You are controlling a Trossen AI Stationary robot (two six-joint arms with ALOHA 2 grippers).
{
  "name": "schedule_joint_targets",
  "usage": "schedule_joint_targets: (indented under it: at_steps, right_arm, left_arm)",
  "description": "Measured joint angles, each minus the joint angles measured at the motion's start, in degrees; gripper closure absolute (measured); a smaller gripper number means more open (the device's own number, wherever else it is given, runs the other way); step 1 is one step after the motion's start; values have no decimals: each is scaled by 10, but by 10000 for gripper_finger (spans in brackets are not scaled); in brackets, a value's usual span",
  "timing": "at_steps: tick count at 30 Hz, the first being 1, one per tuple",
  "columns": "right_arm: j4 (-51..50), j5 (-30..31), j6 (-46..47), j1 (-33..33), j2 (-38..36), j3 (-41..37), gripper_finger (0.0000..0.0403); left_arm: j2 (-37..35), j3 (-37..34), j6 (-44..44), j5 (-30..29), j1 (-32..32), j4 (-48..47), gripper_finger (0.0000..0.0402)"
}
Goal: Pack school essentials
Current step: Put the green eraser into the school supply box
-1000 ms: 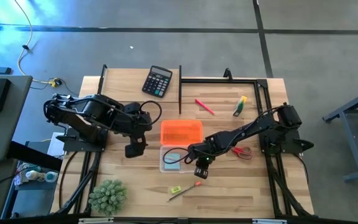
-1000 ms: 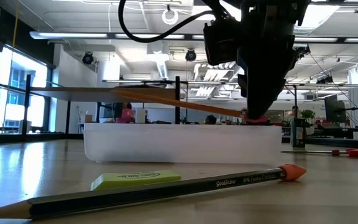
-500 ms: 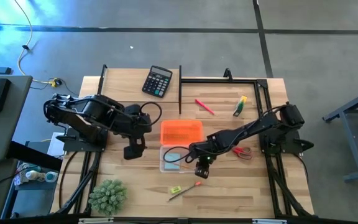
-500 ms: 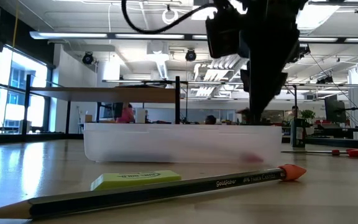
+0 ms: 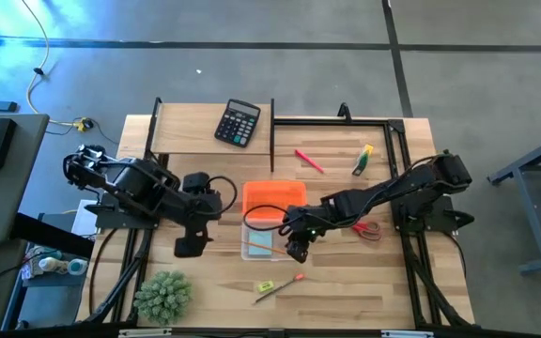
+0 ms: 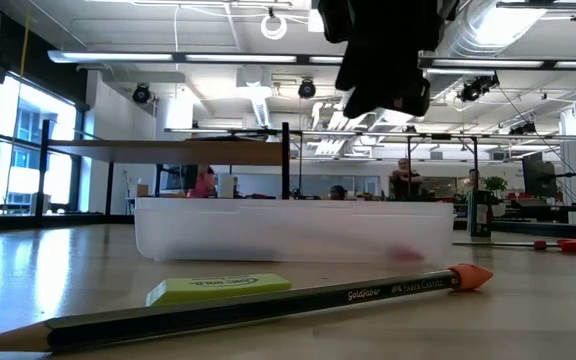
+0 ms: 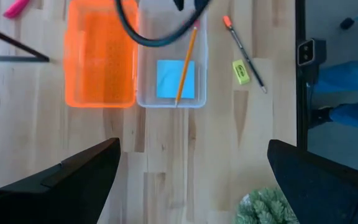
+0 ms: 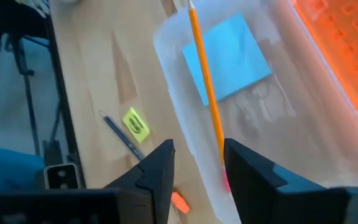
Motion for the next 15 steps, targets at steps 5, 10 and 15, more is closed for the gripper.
schedule_joint_targets:
  at_steps: [5,10,15]
  right_arm:
    - [-7,16,21,0,-35,0,274]
    - [-27,74,29,0,-88,0,274]
    - [-45,133,32,5,-141,0,274]
  left_arm:
    - [1,0,-8,-43,-30,4,5]
    - [14,-1,-29,-61,-49,32,5]
    - [37,-1,-40,-63,-63,65,5]
